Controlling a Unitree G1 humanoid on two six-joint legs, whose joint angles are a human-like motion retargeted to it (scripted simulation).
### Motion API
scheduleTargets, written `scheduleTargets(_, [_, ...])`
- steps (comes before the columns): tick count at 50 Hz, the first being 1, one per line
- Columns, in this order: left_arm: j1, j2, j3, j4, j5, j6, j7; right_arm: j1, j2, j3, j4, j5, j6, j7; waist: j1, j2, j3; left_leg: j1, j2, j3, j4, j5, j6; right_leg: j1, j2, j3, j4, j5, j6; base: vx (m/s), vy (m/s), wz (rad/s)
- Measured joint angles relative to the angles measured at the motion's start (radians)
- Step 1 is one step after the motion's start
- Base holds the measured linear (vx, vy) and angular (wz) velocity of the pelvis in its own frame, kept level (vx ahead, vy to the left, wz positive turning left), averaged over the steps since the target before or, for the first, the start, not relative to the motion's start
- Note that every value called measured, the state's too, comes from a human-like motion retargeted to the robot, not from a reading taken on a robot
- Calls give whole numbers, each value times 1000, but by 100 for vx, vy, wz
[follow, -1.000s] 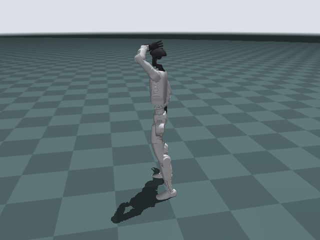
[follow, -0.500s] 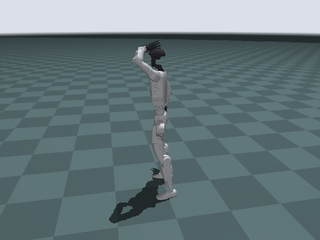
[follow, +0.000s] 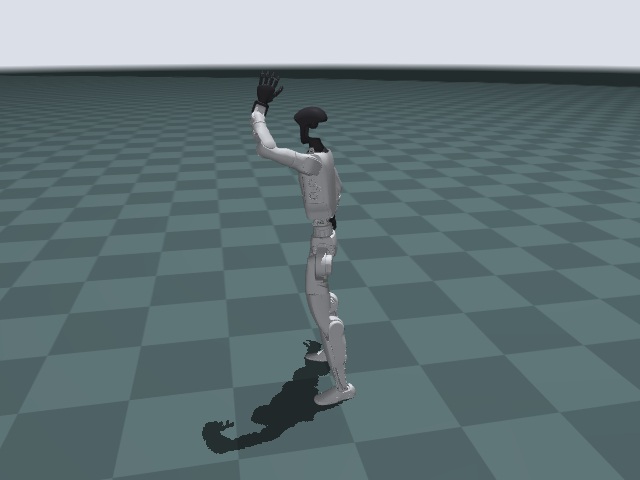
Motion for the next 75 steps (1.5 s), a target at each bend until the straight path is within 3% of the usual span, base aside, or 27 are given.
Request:
scheduleTargets(18, [602,-156,183,580,-440,50,-249,-112,42,-20,75,91,-12,-96,-62,-56,3,14,-27,-20,8,-12,40,23,-33,-7,6,-12,0,0,0,0])
scheduleTargets(29, [811,-251,216,858,-414,116,-257,-191,-68,-87,233,208,33,-87,-80,-84,8,18,-33,-15,10,-20,47,25,-40,2,5,-10,0,0,0,0])
scheduleTargets(40, [847,-293,208,897,-400,125,-266,-367,-194,-101,253,276,41,-66,-60,-115,3,27,-27,3,10,-25,44,24,-30,18,3,-3,0,0,0,0])
scheduleTargets(53, [868,-365,178,865,-365,107,-294,-806,-362,240,-13,-193,43,-163,-10,-155,-17,42,-20,13,10,-30,34,32,-20,25,5,0,0,0,0,0])
scheduleTargets(62, [863,-428,150,817,-298,88,-302,-1259,-430,605,-249,-569,51,-204,41,-176,-21,44,-18,-3,16,-31,26,44,-23,11,11,-4,0,0,0,0])
scheduleTargets(75, [847,-519,111,727,-310,20,-364,-1861,-283,1253,-270,-1256,134,-137,117,-198,-45,22,-22,-51,26,-30,16,55,-39,-36,14,-13,0,0,1,14])
